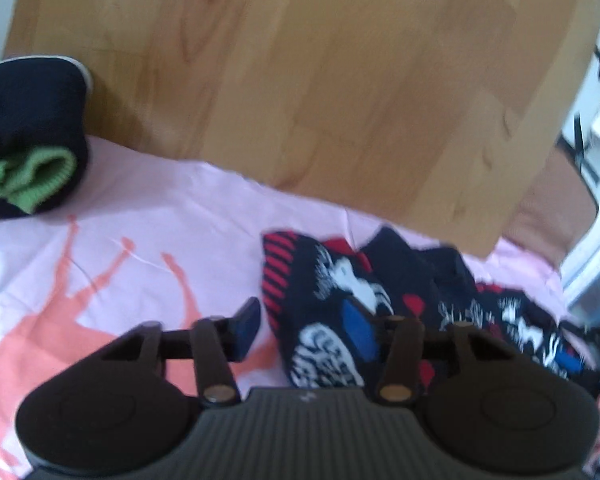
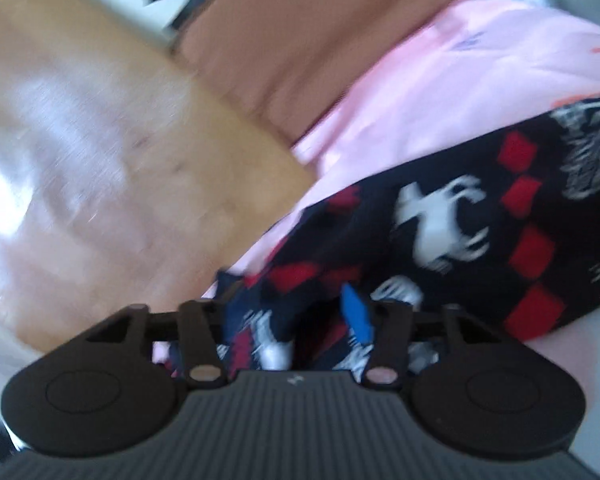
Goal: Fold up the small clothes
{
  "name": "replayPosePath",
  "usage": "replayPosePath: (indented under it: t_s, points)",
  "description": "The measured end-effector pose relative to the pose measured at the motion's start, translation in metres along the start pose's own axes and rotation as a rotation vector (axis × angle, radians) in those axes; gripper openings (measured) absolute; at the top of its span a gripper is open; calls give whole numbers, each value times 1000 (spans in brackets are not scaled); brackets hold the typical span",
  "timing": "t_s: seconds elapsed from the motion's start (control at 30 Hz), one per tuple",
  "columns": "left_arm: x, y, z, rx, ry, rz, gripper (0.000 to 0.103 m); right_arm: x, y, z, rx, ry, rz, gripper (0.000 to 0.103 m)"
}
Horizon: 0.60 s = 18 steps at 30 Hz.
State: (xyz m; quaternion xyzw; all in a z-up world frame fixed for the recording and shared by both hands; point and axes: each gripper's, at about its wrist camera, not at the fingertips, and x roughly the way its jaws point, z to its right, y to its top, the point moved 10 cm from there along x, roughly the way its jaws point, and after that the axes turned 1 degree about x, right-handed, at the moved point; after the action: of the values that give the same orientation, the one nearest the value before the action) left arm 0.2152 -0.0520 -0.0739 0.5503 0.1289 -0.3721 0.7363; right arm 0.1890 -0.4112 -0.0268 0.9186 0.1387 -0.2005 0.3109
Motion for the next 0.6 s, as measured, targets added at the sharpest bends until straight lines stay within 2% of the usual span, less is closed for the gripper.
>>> replayPosePath:
  t_s: [0.03, 0.1, 0.17, 0.2, 0.23, 0.3, 0.37, 0.4, 0.47, 0.5, 0.53, 0.57, 0.6]
  points:
    - [5, -2, 4, 18, 8, -14, 18, 1, 4, 7, 30, -6, 9, 55]
    - [8, 1, 8, 71, 47, 28, 15, 7, 13, 17, 99, -20, 29, 48]
    - [8, 1, 9, 90, 61, 40, 12, 9, 19, 20, 123, -31, 30, 47]
    - [7, 1, 9, 90, 63, 42, 12, 10, 25, 17, 101, -65, 42, 48]
    - [7, 2, 9, 87, 63, 43, 12, 5, 30, 16, 48, -104, 65, 49]
    - [8, 2, 9, 80, 63, 38, 12, -2, 42, -1, -147, -179, 123, 49]
    - [9, 2, 10, 86, 66, 40, 12, 6, 45, -23, -285, -195, 117, 50]
    - [9, 2, 10, 91, 68, 41, 12, 13, 43, -35, -350, -196, 92, 51]
    - [6, 2, 10, 100, 71, 45, 12, 34, 32, -49, -475, -226, 1, 62]
    - [6, 1, 10, 102, 72, 47, 11, 47, 24, -48, -514, -261, -59, 61]
    - [5, 2, 10, 102, 70, 50, 11, 60, 18, -42, -527, -304, -123, 53]
    - [3, 2, 10, 103, 68, 53, 10, 66, 17, -36, -511, -323, -145, 8]
    - [1, 2, 9, 102, 67, 55, 10, 68, 21, -34, -475, -313, -148, 10]
